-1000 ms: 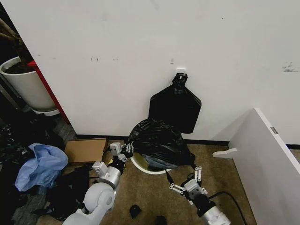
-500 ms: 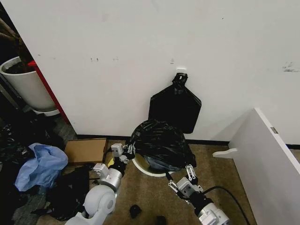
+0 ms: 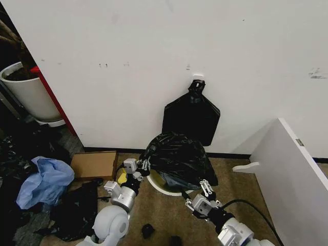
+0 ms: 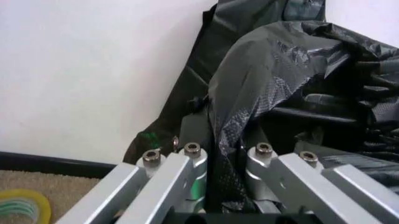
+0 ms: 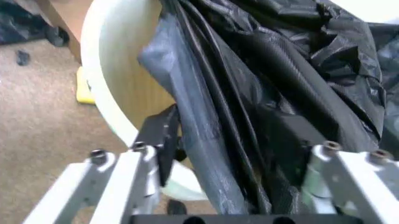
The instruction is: Place the garbage bag over the trash bin.
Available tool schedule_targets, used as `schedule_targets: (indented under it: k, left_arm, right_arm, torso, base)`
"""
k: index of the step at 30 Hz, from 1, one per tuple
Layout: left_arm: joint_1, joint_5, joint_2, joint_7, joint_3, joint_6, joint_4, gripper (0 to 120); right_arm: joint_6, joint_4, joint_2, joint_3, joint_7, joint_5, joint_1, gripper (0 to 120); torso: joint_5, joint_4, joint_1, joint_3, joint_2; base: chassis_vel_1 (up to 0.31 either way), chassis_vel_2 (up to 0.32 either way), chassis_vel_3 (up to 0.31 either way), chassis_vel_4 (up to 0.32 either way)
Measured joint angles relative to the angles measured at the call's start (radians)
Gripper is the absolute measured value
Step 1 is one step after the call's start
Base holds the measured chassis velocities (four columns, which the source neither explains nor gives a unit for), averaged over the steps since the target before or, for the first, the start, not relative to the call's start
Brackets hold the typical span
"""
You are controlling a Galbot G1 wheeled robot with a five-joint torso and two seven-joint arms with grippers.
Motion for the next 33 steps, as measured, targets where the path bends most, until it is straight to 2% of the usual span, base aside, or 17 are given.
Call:
schedule_targets:
  k: [6, 10, 15, 17, 20, 27, 33]
  left_arm:
    - [-0.009, -0.002, -0.001, -0.003, 0.001, 0.009, 0.001, 5]
    - [-0.012, -0.007, -0.001, -0.008, 0.001, 0.014, -0.002, 5]
    - [-0.011, -0.013, 0.003, -0.011, -0.001, 0.015, -0.004, 5]
    - [-0.010, -0.025, 0.007, -0.017, -0.004, 0.017, -0.007, 5]
    - [-0.011, -0.036, 0.009, -0.021, -0.007, 0.020, -0.012, 5]
    - [-0.013, -0.051, 0.013, -0.027, -0.015, 0.021, -0.019, 5]
    - [-0.020, -0.090, 0.017, -0.045, -0.025, 0.026, -0.025, 5]
  right_arm:
    - [0.015, -0.025, 0.000, 0.004, 0.000, -0.052, 0.013, 24]
    - [0.089, -0.053, 0.017, 0.008, 0.006, -0.123, 0.016, 20]
    - [0.170, -0.077, 0.039, 0.005, 0.026, -0.142, 0.015, 18]
    - [0.214, -0.092, 0.048, 0.004, 0.040, -0.142, 0.014, 8]
    - [0.245, -0.107, 0.053, 0.009, 0.043, -0.139, 0.015, 0]
    - [0.293, -0.120, 0.063, 0.020, 0.049, -0.125, 0.007, 0]
    - [0.463, -0.149, 0.072, 0.023, -0.030, -0.036, 0.001, 0]
  torso:
    - [0.0000, 0.0000, 0.000, 0.000, 0.000]
    - [-0.0001, 0.0000, 0.000, 0.000, 0.000]
    - [-0.0001, 0.0000, 0.000, 0.000, 0.000]
    - [-0.0001, 0.0000, 0.000, 0.000, 0.000]
    - [0.0000, 0.0001, 0.000, 0.000, 0.000]
    - [-0.0001, 0.0000, 0.000, 0.000, 0.000]
    - [-0.0001, 0.0000, 0.000, 0.000, 0.000]
  base:
    - [0.000, 0.000, 0.000, 0.000]
    - [0.000, 0.000, 0.000, 0.000]
    - [0.000, 0.000, 0.000, 0.000]
    - [0.000, 0.000, 0.000, 0.000]
    - [0.000, 0.000, 0.000, 0.000]
    - [0.000, 0.000, 0.000, 0.000]
    - [0.000, 0.000, 0.000, 0.000]
